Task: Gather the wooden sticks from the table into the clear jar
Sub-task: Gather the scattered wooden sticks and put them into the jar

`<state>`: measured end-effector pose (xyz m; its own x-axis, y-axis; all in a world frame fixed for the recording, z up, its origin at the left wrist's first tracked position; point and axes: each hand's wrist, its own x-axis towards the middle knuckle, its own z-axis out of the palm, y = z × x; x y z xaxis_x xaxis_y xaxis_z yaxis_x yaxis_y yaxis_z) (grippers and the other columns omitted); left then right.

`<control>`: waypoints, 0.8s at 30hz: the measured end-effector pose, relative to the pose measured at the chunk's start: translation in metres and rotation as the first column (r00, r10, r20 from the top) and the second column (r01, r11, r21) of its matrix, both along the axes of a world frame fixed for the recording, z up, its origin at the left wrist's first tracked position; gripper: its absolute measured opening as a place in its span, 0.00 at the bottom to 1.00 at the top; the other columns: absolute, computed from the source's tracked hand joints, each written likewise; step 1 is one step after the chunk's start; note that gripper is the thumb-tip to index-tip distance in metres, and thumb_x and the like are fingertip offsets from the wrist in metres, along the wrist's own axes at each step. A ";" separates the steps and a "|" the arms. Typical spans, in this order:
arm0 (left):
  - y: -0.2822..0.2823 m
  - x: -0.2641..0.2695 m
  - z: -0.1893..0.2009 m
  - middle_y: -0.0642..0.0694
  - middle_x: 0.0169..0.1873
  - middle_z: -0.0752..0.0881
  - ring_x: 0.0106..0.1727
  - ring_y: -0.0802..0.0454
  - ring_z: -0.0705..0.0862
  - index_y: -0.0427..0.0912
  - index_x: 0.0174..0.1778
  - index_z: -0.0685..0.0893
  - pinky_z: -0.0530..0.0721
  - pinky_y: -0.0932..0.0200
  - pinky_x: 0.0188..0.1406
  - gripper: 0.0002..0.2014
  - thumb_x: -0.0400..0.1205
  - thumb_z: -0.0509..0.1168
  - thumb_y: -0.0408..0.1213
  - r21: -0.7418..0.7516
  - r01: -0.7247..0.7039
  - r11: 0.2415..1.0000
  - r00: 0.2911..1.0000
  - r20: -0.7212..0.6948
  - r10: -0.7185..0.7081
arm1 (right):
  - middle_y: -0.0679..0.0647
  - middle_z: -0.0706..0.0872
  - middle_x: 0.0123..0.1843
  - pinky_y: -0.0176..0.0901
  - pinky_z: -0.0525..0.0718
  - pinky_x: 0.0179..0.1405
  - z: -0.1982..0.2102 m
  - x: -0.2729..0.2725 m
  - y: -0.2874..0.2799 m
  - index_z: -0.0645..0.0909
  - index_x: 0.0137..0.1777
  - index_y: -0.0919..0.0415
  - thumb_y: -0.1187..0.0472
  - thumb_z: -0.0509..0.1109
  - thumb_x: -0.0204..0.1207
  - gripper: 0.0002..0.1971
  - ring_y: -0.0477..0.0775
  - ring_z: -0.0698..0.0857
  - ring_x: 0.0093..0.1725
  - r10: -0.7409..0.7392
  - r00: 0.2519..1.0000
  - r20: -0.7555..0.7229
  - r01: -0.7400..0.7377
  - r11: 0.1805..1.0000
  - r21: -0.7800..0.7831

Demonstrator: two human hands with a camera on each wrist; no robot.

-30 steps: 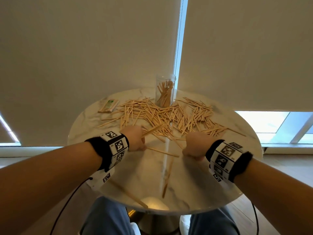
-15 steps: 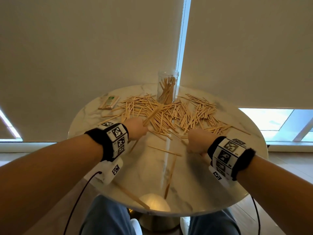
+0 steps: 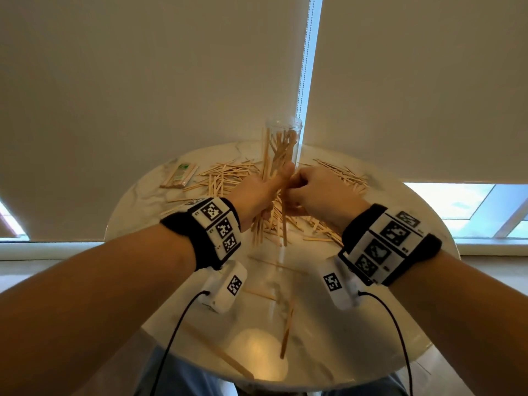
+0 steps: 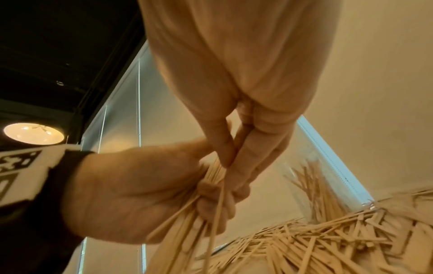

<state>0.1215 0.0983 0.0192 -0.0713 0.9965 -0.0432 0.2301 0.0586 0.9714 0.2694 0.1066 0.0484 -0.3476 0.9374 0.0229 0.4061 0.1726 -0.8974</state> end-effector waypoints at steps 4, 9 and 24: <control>0.008 0.006 0.000 0.49 0.31 0.84 0.28 0.55 0.80 0.45 0.51 0.86 0.80 0.58 0.29 0.22 0.87 0.57 0.59 0.123 -0.071 0.990 0.996 -0.040 0.077 | 0.61 0.93 0.44 0.56 0.93 0.49 -0.006 -0.009 0.005 0.88 0.50 0.66 0.67 0.75 0.78 0.03 0.59 0.94 0.44 -0.002 0.990 -0.144 0.009 0.999 0.047; 0.017 -0.020 0.006 0.52 0.26 0.82 0.26 0.56 0.78 0.47 0.41 0.80 0.77 0.56 0.34 0.17 0.89 0.56 0.52 0.147 -0.318 0.937 0.946 -0.023 0.324 | 0.55 0.91 0.50 0.48 0.93 0.48 0.001 0.006 -0.008 0.85 0.55 0.58 0.54 0.79 0.74 0.13 0.54 0.92 0.46 0.152 0.981 0.124 -0.152 0.988 -0.010; 0.009 -0.033 0.016 0.51 0.26 0.74 0.21 0.57 0.70 0.44 0.41 0.77 0.72 0.60 0.19 0.17 0.89 0.58 0.52 0.132 -0.327 0.936 0.942 0.127 0.312 | 0.41 0.84 0.49 0.43 0.81 0.53 -0.050 -0.004 -0.015 0.85 0.51 0.45 0.53 0.72 0.79 0.04 0.45 0.82 0.50 0.353 0.490 0.797 -0.641 0.765 0.055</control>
<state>0.0887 0.1070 0.0350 -0.3901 0.9173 0.0800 0.1218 -0.0347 0.9920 0.2652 0.0920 -0.0017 -0.7849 0.5824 -0.2114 0.6183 0.7582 -0.2068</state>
